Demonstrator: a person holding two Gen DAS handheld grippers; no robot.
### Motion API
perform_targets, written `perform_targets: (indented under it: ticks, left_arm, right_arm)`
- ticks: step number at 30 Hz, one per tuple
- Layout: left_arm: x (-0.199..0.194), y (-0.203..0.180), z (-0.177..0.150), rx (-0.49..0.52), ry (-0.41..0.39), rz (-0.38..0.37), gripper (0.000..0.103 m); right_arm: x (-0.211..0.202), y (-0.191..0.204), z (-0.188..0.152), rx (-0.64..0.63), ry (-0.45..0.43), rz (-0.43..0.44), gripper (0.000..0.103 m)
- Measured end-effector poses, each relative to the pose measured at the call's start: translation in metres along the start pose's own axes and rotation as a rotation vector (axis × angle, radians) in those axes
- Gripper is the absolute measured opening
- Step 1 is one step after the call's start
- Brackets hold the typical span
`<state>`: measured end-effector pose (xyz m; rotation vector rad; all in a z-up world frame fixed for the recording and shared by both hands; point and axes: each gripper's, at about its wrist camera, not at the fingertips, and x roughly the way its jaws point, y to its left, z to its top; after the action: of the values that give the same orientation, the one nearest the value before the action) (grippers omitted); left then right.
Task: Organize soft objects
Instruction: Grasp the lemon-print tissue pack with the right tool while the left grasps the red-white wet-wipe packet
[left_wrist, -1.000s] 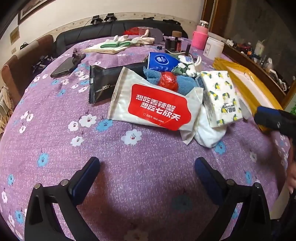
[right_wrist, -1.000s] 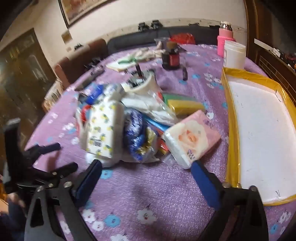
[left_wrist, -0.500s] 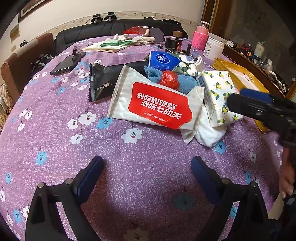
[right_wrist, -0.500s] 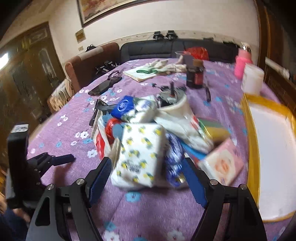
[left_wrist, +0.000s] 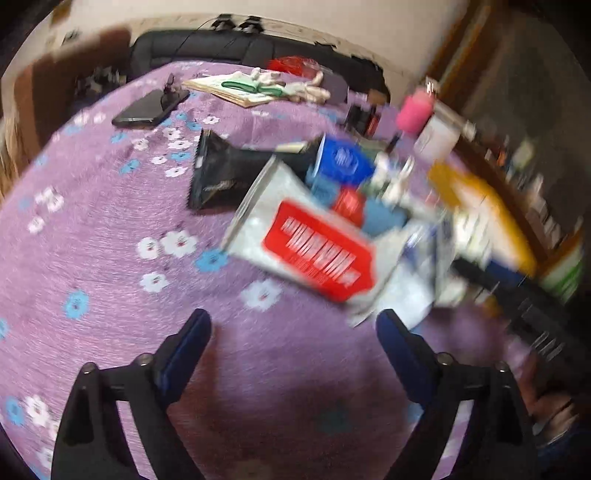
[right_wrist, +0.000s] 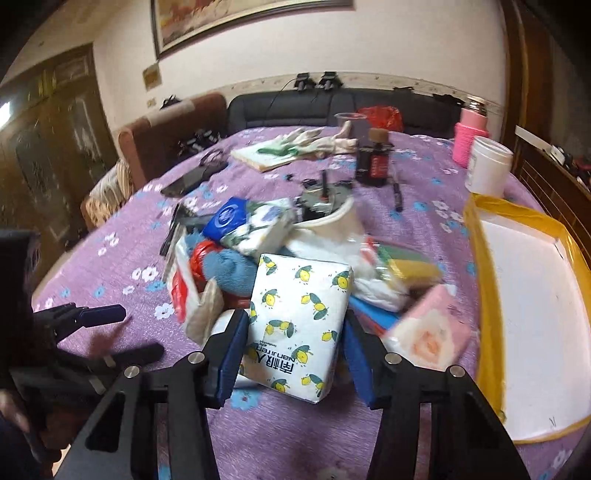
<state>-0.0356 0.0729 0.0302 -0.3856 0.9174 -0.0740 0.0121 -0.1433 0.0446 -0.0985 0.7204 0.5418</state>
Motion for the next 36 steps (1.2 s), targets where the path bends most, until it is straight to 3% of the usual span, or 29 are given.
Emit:
perform_targets:
  ticks: [6, 9, 11, 14, 15, 19, 21, 23, 25, 31, 32, 35, 36]
  left_arm:
    - [0.019, 0.003, 0.02, -0.234, 0.034, -0.045, 0.088]
    - [0.038, 0.006, 0.025, -0.311, 0.062, -0.042, 0.083]
    - [0.042, 0.005, 0.03, -0.339, 0.039, -0.03, 0.081]
    - [0.05, 0.006, 0.039, -0.335, 0.025, 0.015, 0.068]
    - [0.052, 0.006, 0.041, -0.326, 0.016, 0.025, 0.059]
    - [0.047, 0.008, 0.037, -0.303, 0.005, -0.03, 0.048]
    - [0.034, 0.003, 0.032, -0.249, -0.031, -0.04, 0.027]
    - [0.019, -0.008, 0.027, -0.168, -0.07, 0.009, 0.022]
    - [0.016, -0.015, 0.025, -0.12, -0.068, 0.001, 0.022]
    - [0.021, -0.013, 0.025, -0.121, -0.042, 0.05, 0.021]
    - [0.022, -0.012, 0.025, -0.127, -0.041, 0.044, 0.024]
    - [0.03, -0.007, 0.025, -0.141, -0.035, 0.068, 0.052]
    - [0.033, -0.004, 0.025, -0.157, -0.032, 0.066, 0.056]
  right_arm:
    - [-0.007, -0.012, -0.004, 0.037, -0.027, 0.034, 0.055]
    - [-0.009, -0.012, -0.005, 0.035, -0.02, 0.047, 0.055]
    - [-0.012, -0.013, -0.007, 0.031, -0.023, 0.051, 0.055]
    - [-0.016, -0.019, -0.007, 0.039, -0.032, 0.055, 0.055]
    - [-0.017, -0.021, -0.007, 0.045, -0.036, 0.058, 0.055]
    - [-0.02, -0.029, -0.01, 0.064, -0.042, 0.067, 0.055]
    - [-0.021, -0.031, -0.011, 0.073, -0.043, 0.072, 0.055]
    - [-0.021, -0.035, -0.01, 0.085, -0.045, 0.083, 0.055]
    - [-0.022, -0.039, -0.01, 0.102, -0.046, 0.099, 0.055]
    - [-0.026, -0.043, -0.011, 0.12, -0.051, 0.096, 0.055]
    - [-0.026, -0.042, -0.012, 0.117, -0.051, 0.096, 0.055]
    - [-0.027, -0.041, -0.013, 0.113, -0.049, 0.095, 0.055]
    - [-0.027, -0.041, -0.013, 0.115, -0.049, 0.099, 0.055]
